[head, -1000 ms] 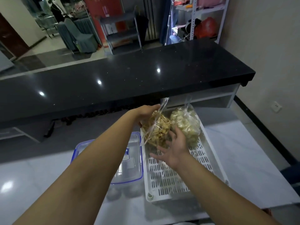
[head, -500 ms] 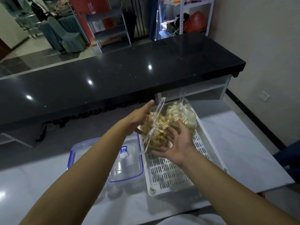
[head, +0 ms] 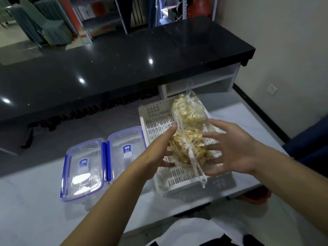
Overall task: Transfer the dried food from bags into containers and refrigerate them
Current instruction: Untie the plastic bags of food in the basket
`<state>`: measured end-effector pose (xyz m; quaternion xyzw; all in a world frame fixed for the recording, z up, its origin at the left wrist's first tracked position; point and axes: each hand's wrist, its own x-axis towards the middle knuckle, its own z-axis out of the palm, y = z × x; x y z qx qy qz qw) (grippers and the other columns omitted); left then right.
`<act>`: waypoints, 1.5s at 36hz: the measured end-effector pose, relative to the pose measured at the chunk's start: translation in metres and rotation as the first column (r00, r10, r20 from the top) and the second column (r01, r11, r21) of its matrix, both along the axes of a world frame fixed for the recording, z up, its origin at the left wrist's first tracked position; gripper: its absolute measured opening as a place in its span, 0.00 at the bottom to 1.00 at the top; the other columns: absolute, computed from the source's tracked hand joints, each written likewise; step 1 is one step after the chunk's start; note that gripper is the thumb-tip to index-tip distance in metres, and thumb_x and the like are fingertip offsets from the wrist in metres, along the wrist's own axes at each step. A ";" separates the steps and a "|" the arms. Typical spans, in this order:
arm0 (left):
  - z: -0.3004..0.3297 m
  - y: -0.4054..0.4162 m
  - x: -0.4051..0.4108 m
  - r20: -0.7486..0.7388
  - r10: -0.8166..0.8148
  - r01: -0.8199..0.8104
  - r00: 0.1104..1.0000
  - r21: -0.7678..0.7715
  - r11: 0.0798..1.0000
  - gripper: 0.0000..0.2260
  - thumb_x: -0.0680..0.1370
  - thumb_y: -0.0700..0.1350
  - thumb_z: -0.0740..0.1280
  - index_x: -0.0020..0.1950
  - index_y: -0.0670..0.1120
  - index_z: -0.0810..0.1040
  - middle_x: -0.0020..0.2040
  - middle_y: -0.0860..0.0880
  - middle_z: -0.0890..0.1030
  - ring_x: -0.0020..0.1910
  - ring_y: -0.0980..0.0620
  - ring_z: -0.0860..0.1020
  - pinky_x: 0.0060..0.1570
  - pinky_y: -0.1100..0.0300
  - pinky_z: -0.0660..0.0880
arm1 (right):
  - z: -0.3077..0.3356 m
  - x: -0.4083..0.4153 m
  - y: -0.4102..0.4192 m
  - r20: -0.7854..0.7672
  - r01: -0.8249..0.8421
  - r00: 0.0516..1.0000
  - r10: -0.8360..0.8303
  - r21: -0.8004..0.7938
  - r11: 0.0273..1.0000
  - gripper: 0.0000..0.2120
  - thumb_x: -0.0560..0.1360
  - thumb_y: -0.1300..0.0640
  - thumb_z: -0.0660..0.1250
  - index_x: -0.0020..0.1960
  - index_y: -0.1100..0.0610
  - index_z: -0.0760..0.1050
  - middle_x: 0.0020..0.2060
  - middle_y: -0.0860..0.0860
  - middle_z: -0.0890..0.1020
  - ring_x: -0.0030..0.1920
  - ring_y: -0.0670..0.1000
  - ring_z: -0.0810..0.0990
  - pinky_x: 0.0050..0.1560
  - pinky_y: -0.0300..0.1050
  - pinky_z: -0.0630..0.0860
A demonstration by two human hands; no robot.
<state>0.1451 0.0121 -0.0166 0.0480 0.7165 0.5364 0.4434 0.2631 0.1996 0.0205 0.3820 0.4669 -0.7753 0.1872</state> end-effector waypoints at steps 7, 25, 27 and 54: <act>-0.012 0.002 0.028 -0.276 -0.161 0.153 0.948 -0.052 0.987 0.24 0.69 0.69 0.67 0.64 0.69 0.72 0.66 0.65 0.75 0.61 0.65 0.75 0.59 0.62 0.73 | -0.016 0.031 0.015 -0.013 -0.208 0.973 0.229 0.365 0.907 0.21 0.77 0.39 0.64 0.69 0.40 0.73 0.64 0.47 0.79 0.60 0.53 0.80 0.61 0.60 0.77; -0.022 0.009 0.038 -0.895 -0.372 0.125 0.245 -0.351 0.928 0.13 0.76 0.45 0.73 0.60 0.46 0.84 0.63 0.47 0.82 0.63 0.46 0.78 0.64 0.48 0.74 | -0.065 -0.002 0.015 0.025 -0.050 0.654 0.756 0.999 0.010 0.19 0.76 0.46 0.70 0.66 0.46 0.79 0.71 0.45 0.74 0.68 0.49 0.73 0.66 0.47 0.72; -0.026 0.011 0.038 -0.910 -0.308 0.085 0.277 -0.297 0.951 0.11 0.76 0.47 0.73 0.57 0.46 0.85 0.59 0.49 0.84 0.59 0.48 0.81 0.59 0.48 0.77 | -0.068 -0.002 0.019 -0.016 -0.014 0.660 0.751 0.999 0.033 0.16 0.75 0.45 0.72 0.62 0.47 0.82 0.67 0.44 0.78 0.66 0.49 0.75 0.64 0.47 0.74; 0.011 -0.010 0.066 -0.848 0.413 -0.551 0.331 0.181 0.814 0.04 0.79 0.44 0.71 0.45 0.47 0.85 0.56 0.53 0.79 0.56 0.65 0.76 0.53 0.76 0.67 | -0.040 -0.031 0.075 -0.285 0.078 0.537 0.794 0.954 0.289 0.03 0.73 0.59 0.76 0.45 0.53 0.86 0.59 0.44 0.75 0.53 0.34 0.75 0.52 0.27 0.68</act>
